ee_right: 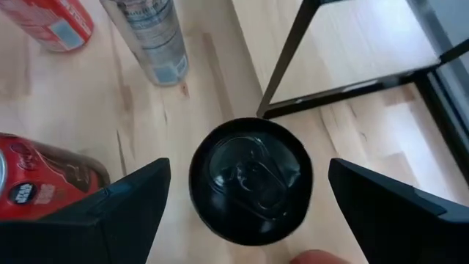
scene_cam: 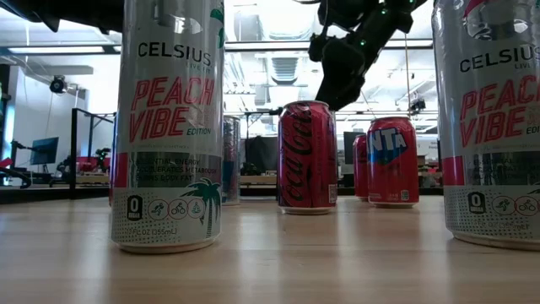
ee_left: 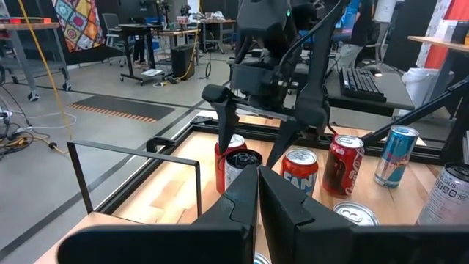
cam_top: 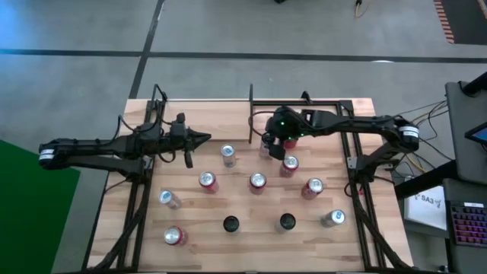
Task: Place canned beverage on shelf
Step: Put the top white pink soda can on the shelf
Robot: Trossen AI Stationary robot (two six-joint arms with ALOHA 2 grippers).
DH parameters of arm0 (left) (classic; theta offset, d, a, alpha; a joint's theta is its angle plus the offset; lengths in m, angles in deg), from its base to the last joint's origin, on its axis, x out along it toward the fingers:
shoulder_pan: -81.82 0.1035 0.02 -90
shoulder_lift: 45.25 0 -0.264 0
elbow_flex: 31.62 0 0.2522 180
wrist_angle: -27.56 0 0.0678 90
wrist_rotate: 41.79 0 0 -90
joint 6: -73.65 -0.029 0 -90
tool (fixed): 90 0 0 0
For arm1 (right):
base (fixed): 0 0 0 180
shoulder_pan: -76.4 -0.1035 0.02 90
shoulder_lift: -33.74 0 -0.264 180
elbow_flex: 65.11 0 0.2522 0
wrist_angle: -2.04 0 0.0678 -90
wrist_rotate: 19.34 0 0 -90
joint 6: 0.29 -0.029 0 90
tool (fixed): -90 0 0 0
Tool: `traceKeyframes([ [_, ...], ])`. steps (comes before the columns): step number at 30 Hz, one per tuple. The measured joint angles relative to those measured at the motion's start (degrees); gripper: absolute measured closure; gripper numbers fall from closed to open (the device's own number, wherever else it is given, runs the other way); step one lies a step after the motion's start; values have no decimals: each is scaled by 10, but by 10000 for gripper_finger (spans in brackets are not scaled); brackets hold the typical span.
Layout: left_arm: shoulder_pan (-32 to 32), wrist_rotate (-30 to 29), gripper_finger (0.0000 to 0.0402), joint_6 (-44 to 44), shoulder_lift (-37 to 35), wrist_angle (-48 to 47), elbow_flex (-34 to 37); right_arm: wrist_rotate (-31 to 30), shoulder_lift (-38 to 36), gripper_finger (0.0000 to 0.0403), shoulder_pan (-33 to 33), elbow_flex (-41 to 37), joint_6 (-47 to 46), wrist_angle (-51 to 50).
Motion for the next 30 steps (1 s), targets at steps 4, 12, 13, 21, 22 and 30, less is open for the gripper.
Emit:
traceKeyframes([
  [4,0,0,402,0,0,-1,0,-1,3,42,0,3,-8,-2],
  [12,0,0,402,0,0,0,0,-19,3,42,0,1,-14,-2],
  [13,0,0,402,0,0,0,0,-21,3,42,0,0,-14,0],
  [21,0,0,402,2,0,0,0,-29,3,42,0,-17,-17,14],
  [22,0,0,402,2,0,1,0,-29,3,42,0,-19,-17,16],
  [30,0,0,402,2,0,4,0,-28,3,83,0,-23,-13,24],
])
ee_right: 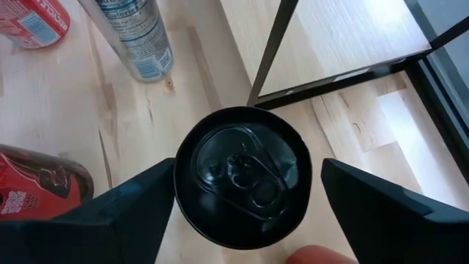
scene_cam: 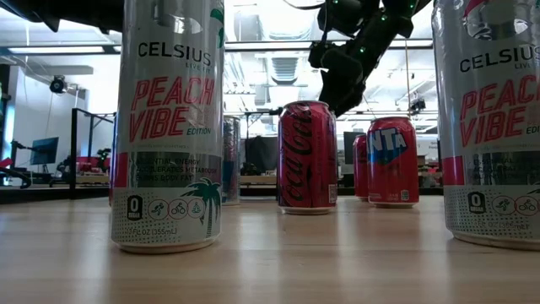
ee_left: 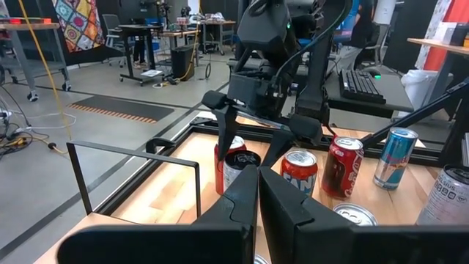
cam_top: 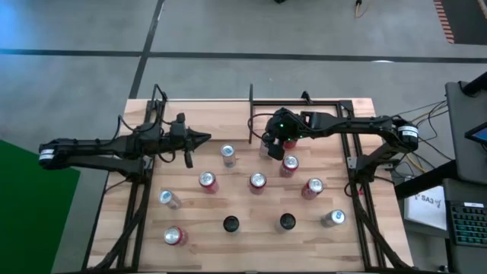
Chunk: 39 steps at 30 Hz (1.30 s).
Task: Place canned beverage on shelf
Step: Put the top white pink soda can on the shelf
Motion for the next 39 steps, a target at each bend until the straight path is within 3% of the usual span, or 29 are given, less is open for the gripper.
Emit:
traceKeyframes([
  [13,0,0,402,0,0,0,0,13,0,166,0,-17,12,25],
  [21,0,0,402,8,0,0,0,15,0,167,0,-10,13,14],
  [39,-12,0,402,45,0,0,0,5,-1,164,-6,98,37,-90],
])
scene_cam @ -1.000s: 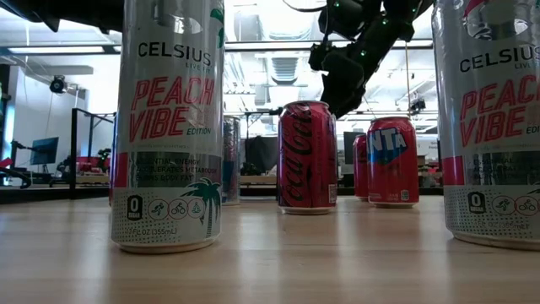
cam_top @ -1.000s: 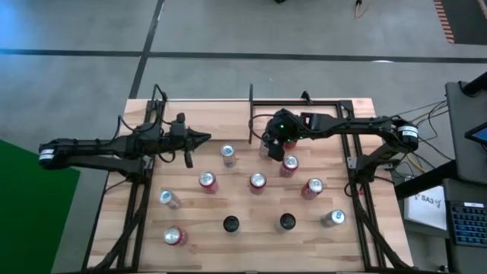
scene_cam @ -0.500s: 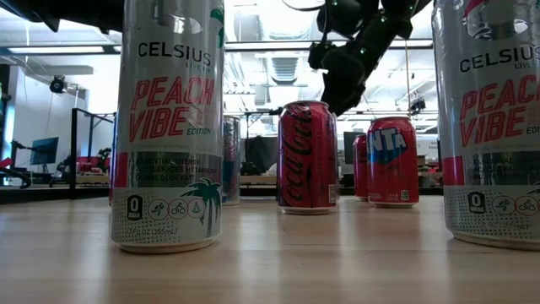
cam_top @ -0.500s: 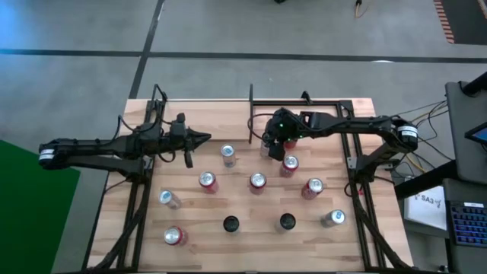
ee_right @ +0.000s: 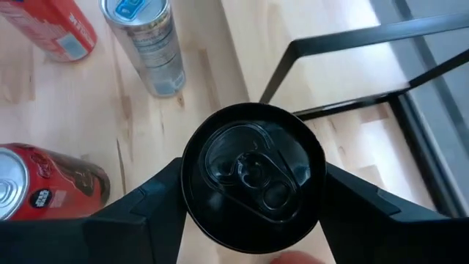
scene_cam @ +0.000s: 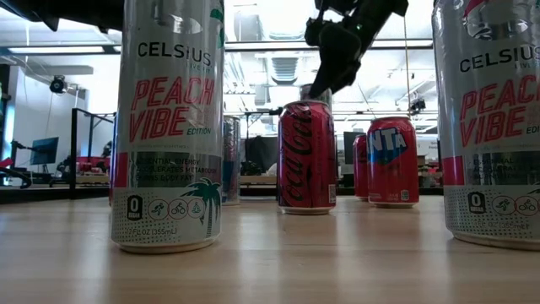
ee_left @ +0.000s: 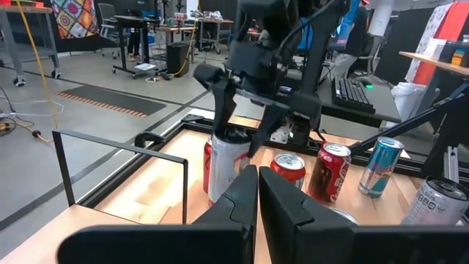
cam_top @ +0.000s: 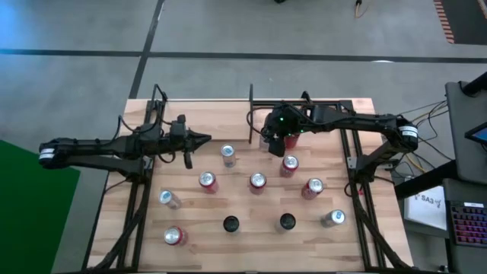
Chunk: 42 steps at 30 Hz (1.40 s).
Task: Place canned beverage on shelf
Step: Put the top white pink soda can on the shelf
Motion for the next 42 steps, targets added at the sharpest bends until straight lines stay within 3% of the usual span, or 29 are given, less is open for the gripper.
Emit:
traceKeyframes([
  [4,-1,0,402,-1,0,0,0,-25,0,164,-11,24,6,-19],
  [17,-1,0,402,-20,0,62,0,-27,0,165,-20,87,14,-59],
  [28,-1,0,402,-20,-5,75,0,-15,-1,165,-23,127,18,-74],
  [42,-1,0,402,-22,-13,86,0,45,0,165,-27,183,0,-72],
])
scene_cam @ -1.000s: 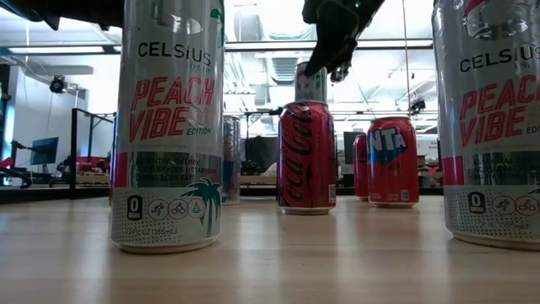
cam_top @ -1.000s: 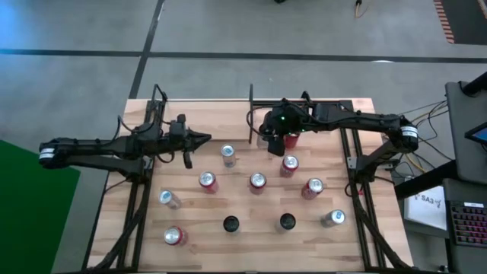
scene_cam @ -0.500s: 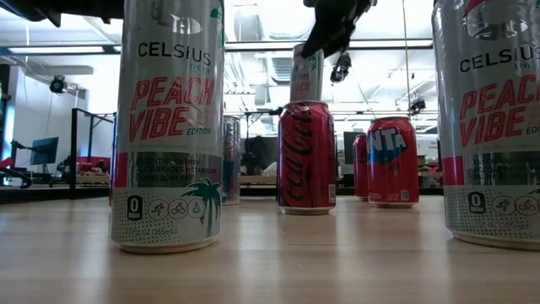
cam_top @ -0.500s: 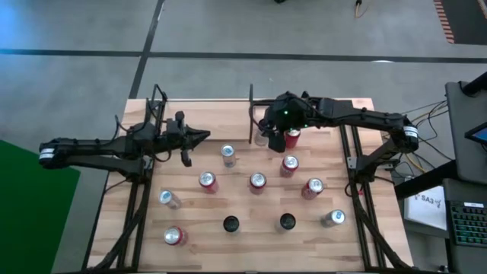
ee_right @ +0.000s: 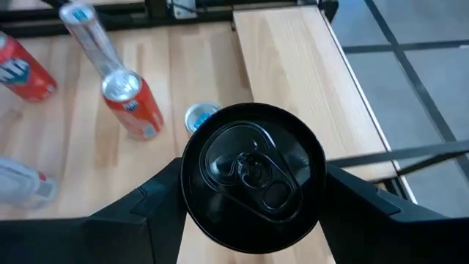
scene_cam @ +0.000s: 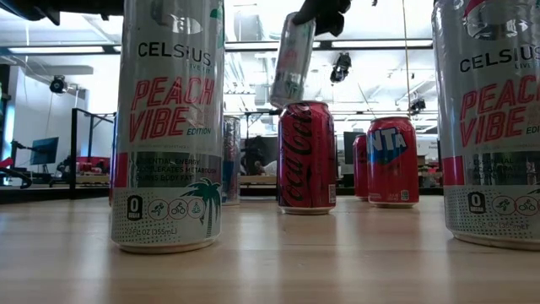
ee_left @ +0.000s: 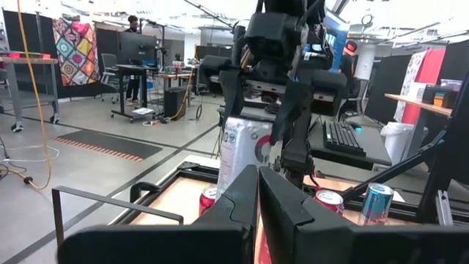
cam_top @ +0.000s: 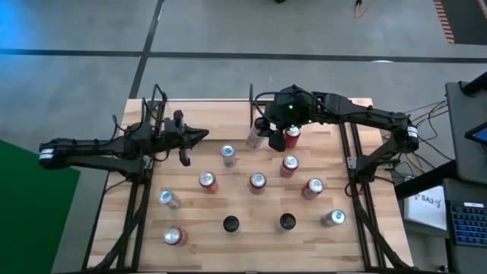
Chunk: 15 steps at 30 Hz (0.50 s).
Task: Place canned beverage on shelf
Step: Put the top white pink soda can on the shelf
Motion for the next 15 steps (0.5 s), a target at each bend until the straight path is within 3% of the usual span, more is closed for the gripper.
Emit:
traceKeyframes([
  [15,0,0,402,-18,-13,40,0,-1,11,165,0,1,26,119],
])
